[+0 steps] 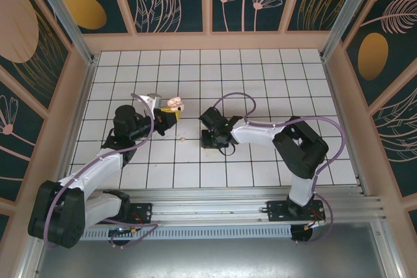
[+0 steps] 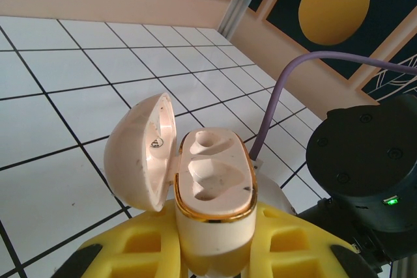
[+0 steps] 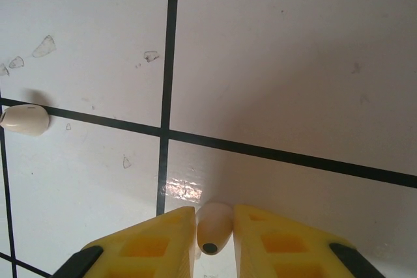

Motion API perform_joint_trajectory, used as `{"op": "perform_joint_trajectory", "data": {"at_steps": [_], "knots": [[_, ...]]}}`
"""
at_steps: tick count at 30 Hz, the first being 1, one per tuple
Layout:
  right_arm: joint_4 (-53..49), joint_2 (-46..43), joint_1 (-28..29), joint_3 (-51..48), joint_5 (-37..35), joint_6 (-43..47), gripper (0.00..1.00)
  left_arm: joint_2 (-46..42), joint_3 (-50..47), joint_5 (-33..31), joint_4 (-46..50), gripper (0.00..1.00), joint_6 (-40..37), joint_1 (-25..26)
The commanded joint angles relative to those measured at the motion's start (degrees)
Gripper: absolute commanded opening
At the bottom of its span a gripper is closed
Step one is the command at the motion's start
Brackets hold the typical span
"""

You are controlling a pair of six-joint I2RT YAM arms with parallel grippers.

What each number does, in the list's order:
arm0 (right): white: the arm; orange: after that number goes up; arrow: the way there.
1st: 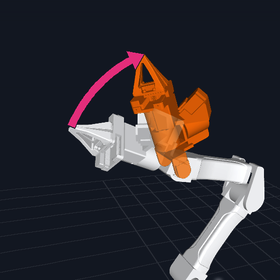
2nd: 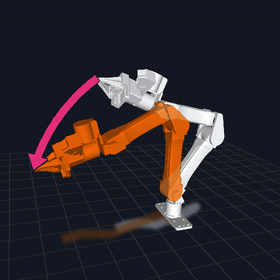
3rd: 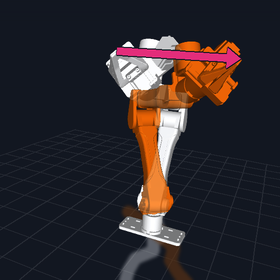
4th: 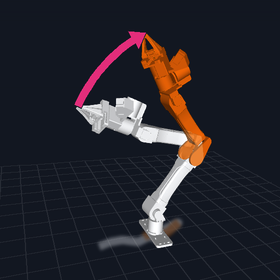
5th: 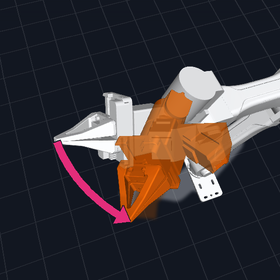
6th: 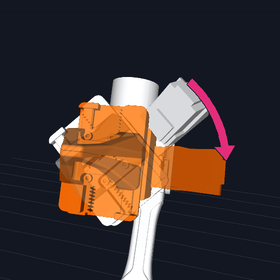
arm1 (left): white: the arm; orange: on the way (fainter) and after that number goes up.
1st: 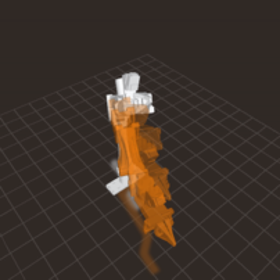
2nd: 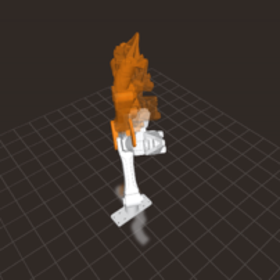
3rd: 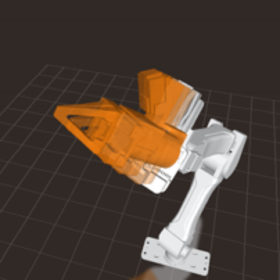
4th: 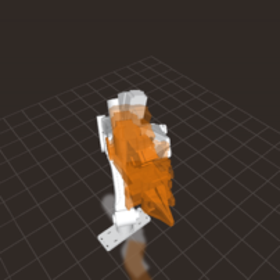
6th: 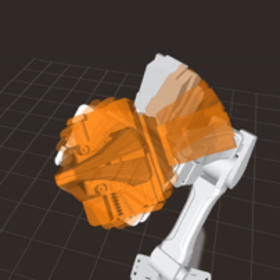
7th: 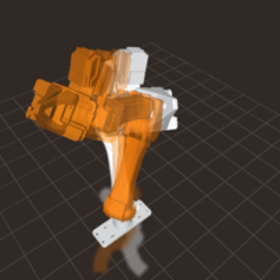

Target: Insert wireless bluetooth earbuds into charging case

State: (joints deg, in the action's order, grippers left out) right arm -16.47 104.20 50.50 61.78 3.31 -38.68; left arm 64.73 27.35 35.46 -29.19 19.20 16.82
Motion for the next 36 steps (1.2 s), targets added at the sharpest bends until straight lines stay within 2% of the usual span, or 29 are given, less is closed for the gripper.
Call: {"op": "perform_joint_trajectory", "data": {"at_steps": [1,11,24,32,36], "knots": [[0.4,1.1,-0.7,1.1,-0.7,1.0,0.22,-1.3,0.0,0.4,0.2,0.12,-0.2,-0.3],[0.6,2.3,-0.7,1.0,0.4,0.7,0.27,-1.0,0.0,0.7,-0.2,0.12,0.0,-0.3],[0.9,2.7,0.2,3.7,0.1,3.3,0.21,-0.8,-0.1,1.2,-0.8,0.12,0.4,-0.3],[-4.8,-1.0,0.3,2.7,-1.6,8.1,0.20,-1.2,0.4,2.0,0.5,0.12,-1.0,-0.3],[-2.5,-5.7,0.0,0.0,-3.1,9.5,0.19,-1.6,-1.8,4.8,-2.6,0.12,-2.1,-0.3]]}}
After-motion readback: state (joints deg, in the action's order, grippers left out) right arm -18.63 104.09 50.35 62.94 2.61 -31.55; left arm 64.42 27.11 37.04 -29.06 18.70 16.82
